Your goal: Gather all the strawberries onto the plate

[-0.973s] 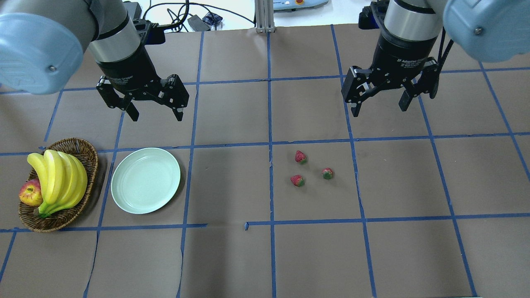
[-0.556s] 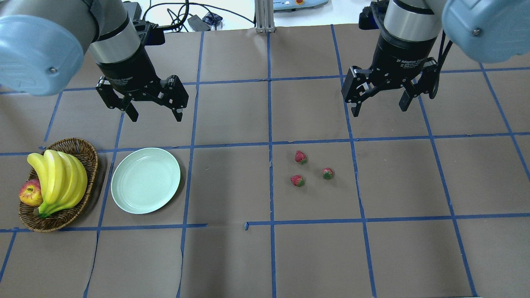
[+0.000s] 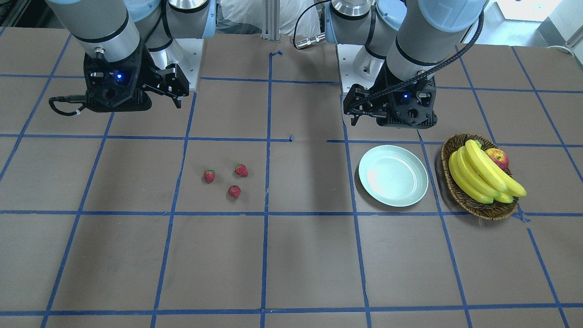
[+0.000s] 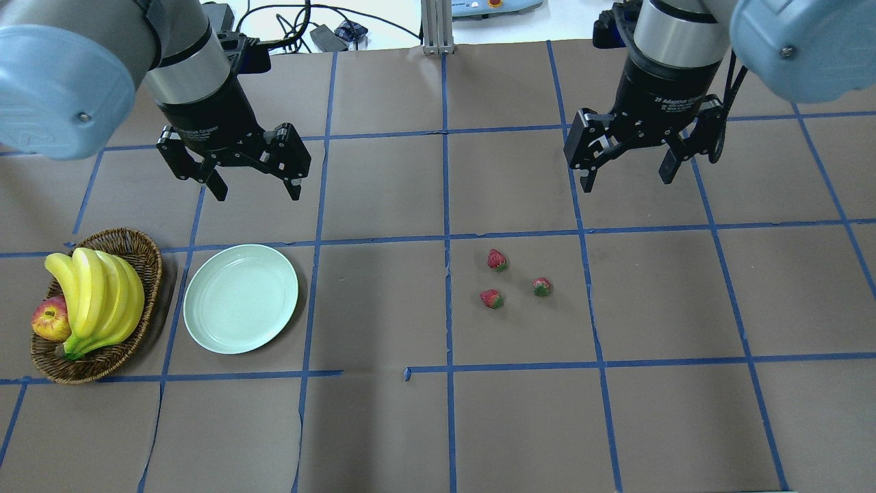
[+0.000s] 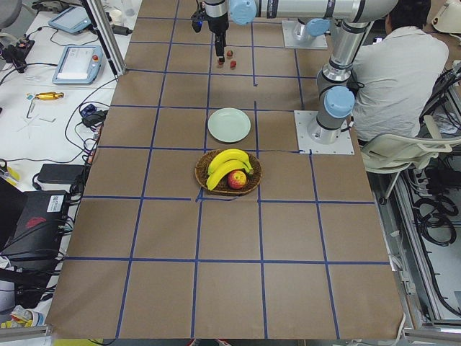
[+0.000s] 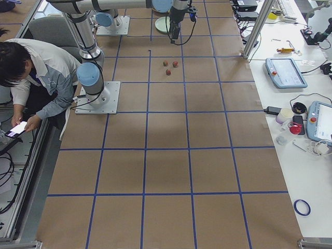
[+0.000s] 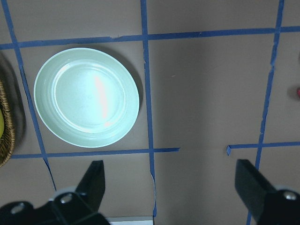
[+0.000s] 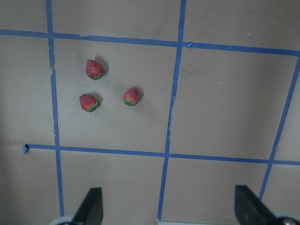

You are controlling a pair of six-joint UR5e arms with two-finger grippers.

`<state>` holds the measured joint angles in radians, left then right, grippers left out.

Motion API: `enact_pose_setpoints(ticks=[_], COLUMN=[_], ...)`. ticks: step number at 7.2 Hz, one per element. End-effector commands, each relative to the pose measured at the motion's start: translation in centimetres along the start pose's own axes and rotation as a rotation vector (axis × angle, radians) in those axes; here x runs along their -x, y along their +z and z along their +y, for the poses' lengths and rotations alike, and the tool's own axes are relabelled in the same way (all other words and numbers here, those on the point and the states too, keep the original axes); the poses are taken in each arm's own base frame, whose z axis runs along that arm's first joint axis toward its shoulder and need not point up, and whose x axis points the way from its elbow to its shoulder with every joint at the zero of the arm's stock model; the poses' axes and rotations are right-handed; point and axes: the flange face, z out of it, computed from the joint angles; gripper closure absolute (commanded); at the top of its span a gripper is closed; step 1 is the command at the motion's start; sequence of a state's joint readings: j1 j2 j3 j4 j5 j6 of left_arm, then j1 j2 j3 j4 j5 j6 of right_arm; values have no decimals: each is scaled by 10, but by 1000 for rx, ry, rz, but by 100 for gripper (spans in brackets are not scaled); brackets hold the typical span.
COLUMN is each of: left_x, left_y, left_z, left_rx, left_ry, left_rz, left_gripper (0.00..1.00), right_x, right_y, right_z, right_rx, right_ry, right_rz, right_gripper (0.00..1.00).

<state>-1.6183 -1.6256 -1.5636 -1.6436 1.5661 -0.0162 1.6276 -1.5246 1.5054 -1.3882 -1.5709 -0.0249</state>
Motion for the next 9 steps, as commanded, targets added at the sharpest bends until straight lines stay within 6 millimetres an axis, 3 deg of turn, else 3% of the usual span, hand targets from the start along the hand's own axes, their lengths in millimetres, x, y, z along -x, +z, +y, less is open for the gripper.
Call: enact_pose_setpoints(ticks=[1, 3, 5, 7, 9], left_x=[-1, -2, -17, -19, -19], left_y=[3, 4, 9, 8, 10], left_z=[1, 3, 7, 8, 8], left_rx=[8, 13, 22, 22, 24], left_ry=[1, 2, 34, 39, 37], left_rz=[-2, 1, -11, -9, -7], left_gripper=[0, 0, 0, 0, 0], right_x=[-1, 0, -1, 0, 1], right_y=[1, 0, 2, 13, 41], right_z=[0, 0, 0, -3, -24], right_rx=[2, -1, 5, 22, 72], right_ry=[0, 0, 0, 0, -9], right_rz=[9, 0, 6, -5, -6], right_gripper=[0, 0, 0, 0, 0])
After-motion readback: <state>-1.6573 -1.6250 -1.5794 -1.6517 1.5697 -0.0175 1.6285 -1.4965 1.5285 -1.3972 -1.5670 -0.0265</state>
